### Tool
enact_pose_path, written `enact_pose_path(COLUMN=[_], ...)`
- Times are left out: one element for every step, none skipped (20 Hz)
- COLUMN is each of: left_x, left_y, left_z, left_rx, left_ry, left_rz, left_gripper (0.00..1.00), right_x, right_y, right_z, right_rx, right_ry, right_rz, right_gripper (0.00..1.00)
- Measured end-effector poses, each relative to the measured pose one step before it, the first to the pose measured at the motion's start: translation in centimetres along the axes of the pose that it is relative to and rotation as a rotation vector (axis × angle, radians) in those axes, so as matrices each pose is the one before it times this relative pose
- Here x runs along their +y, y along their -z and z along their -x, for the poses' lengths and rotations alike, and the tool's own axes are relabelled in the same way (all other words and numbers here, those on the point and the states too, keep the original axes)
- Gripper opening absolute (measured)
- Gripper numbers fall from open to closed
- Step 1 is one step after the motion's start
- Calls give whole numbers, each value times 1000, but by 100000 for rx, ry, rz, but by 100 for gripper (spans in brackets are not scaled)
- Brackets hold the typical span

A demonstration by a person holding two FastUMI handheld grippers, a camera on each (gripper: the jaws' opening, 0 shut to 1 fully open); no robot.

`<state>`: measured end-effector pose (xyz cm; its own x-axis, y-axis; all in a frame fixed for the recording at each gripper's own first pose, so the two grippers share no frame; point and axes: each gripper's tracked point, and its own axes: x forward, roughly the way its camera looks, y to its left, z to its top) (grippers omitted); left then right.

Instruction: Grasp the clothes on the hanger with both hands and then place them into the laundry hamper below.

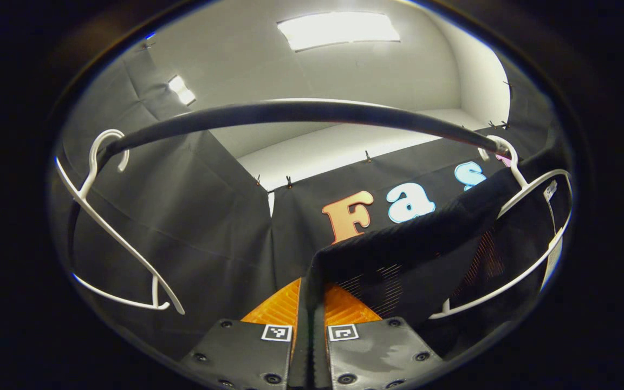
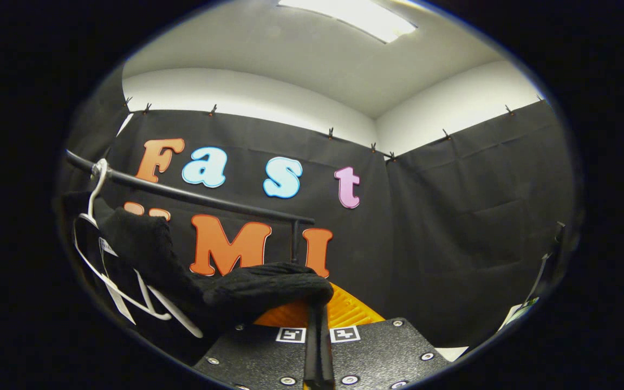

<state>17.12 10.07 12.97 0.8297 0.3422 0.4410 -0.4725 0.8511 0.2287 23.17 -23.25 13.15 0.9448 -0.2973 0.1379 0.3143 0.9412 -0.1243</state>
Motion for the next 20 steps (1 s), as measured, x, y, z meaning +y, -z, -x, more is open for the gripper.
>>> enact_pose_path(left_x=[-173, -166, 114, 52, -181, -117, -103, -74, 86, 274, 195, 7, -49, 163, 217, 393, 340, 196, 209, 293], left_y=[455, 496, 326, 375, 539, 478, 403, 520, 465, 458, 392, 274, 242, 146, 116, 282, 160, 131, 126, 189], left_z=[-405, -388, -231, -408, -339, -231, -90, -55, -84, -142, -85, -66, 12, 126, 303, 416, 153, 156, 153, 206], left_rx=[1210, 1127, 488, 475, 703, 988, 1226, 1395, 1027, 786, 541, 552, 716, 664, 340, 336, 440, 510, 813, 827], left_ry=[143, -520, -1096, -325, -178, 14, 229, 550, -246, -831, -866, -333, -28, -130, -87, -154, -385, -281, -241, -347], left_rz=[301, 54, -237, -158, -721, -1133, -783, -77, 48, -141, -55, 441, 327, -103, -329, -455, -365, 107, 83, -341], left_gripper=[10, 10, 10, 10, 10, 10, 10, 10, 10, 10, 10, 10, 10, 10, 10, 10, 10, 10, 10, 10], right_x=[463, 476, 465, 508, 356, 216, 238, 476, 680, 726, 503, 592, 720, 730, 669, 791, 537, 600, 615, 659], right_y=[1023, 851, 1144, 1087, 1076, 971, 893, 893, 1032, 1037, 882, 753, 807, 695, 705, 500, 344, 563, 342, 385], right_z=[-582, -504, -26, 54, -26, 66, 172, 186, 367, 421, 488, 488, 547, 568, 578, 501, 383, 520, 567, 492], right_rx=[1632, 426, 1427, 1630, 1411, 1368, 1563, 1983, 2019, 1491, 859, 300, 734, 1019, 858, 567, 611, 532, 375, 530], right_ry=[-585, -702, -851, -1300, -653, -486, -1022, -1501, -1841, -1698, -1001, -856, -1251, -1228, -1263, -1443, -1282, -1427, -1366, -1034], right_rz=[-750, -1180, -1246, -1030, -189, 9, -779, -1809, -2448, -1823, -542, -175, 103, 250, 92, 83, 355, 733, 816, 833], right_gripper=[0, 2, 2, 2, 2, 2, 2, 2, 2, 2, 2, 2, 2, 2, 2, 2, 2, 2, 2, 2])
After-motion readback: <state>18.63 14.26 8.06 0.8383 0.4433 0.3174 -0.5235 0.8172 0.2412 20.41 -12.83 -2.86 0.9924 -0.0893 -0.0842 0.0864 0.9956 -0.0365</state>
